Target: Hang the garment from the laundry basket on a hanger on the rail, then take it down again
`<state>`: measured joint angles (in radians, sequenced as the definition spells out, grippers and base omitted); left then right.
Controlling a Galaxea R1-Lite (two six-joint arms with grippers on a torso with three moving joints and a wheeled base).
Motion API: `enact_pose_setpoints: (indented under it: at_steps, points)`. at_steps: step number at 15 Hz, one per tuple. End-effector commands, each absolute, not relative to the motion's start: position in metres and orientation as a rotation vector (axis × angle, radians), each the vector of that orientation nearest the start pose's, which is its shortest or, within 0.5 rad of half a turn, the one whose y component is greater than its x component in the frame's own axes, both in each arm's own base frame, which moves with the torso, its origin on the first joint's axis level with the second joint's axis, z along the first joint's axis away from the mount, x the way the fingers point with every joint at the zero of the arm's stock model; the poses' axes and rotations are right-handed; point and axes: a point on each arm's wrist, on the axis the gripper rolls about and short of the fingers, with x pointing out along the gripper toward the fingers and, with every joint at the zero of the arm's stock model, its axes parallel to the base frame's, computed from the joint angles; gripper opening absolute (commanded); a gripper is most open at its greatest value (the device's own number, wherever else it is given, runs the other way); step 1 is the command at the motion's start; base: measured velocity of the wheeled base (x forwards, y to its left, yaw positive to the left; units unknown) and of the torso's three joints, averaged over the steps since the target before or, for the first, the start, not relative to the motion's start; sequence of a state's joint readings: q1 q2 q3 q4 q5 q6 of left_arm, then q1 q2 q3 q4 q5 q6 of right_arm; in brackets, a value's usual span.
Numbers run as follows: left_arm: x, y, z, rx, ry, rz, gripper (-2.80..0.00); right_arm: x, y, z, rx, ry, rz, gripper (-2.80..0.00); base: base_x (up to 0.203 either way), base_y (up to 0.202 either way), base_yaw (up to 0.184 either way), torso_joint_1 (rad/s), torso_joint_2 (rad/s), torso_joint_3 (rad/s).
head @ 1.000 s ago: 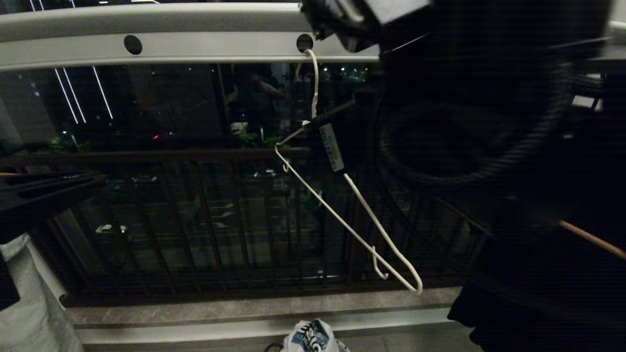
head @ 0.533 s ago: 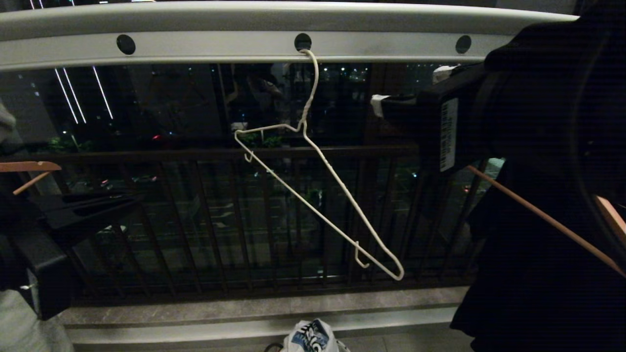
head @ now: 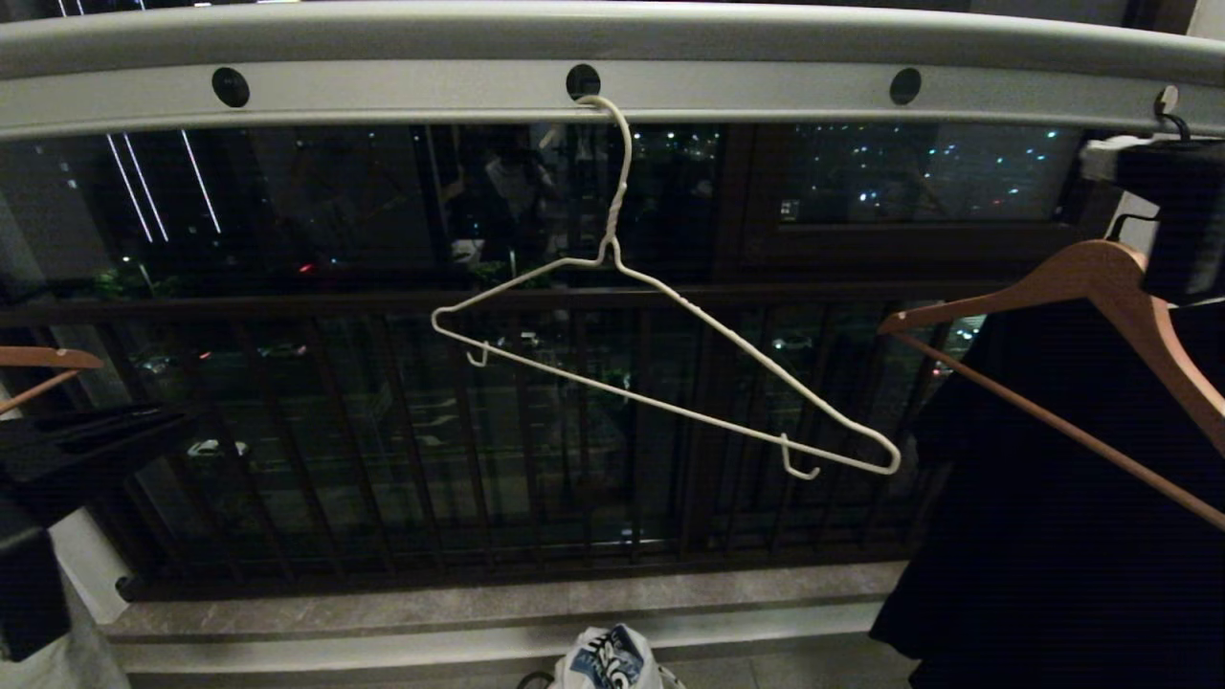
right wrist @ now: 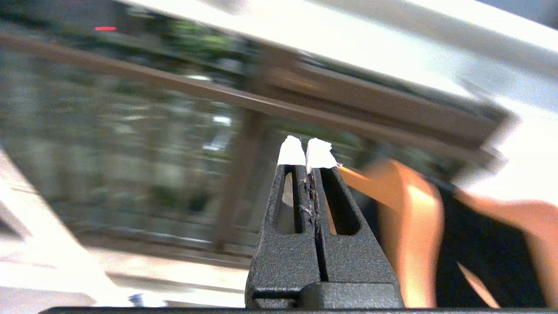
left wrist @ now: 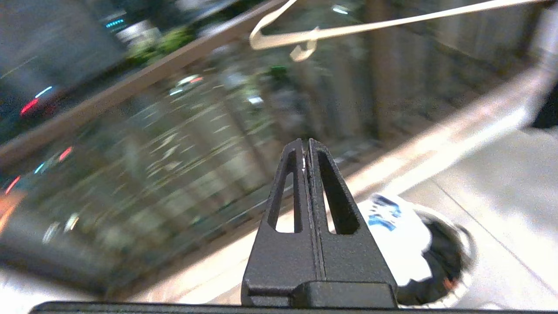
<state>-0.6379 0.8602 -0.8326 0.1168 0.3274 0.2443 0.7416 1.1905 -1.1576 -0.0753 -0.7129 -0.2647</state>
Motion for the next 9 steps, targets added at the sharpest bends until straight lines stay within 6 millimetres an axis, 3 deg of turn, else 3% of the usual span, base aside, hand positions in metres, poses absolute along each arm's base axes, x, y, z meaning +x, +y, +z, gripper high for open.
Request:
enact_pose_setpoints:
  at_steps: [1,4,6,9]
  points:
    - [0.042,-0.014,0.274,0.26,0.038,-0.174,-2.8,0.088,0.042,0.345,-0.187,-0.089,-0.126,-2.8,0.0,0.0,0.0,0.0,0.0,0.0]
    - [0.004,0.006,0.262,0.214,-0.04,0.064,-2.8,0.046,0.005,0.314,-0.175,-0.107,-0.297,-2.8,0.0,0.0,0.0,0.0,0.0,0.0]
    - [-0.027,0.011,0.253,0.194,-0.125,0.197,-2.8,0.029,-0.007,0.294,-0.18,-0.104,-0.42,-2.8,0.0,0.0,0.0,0.0,0.0,0.0]
    - [-0.055,0.008,0.229,0.195,-0.192,0.331,-2.8,-0.004,-0.015,0.287,-0.152,-0.17,-0.552,-2.8,0.0,0.0,0.0,0.0,0.0,0.0]
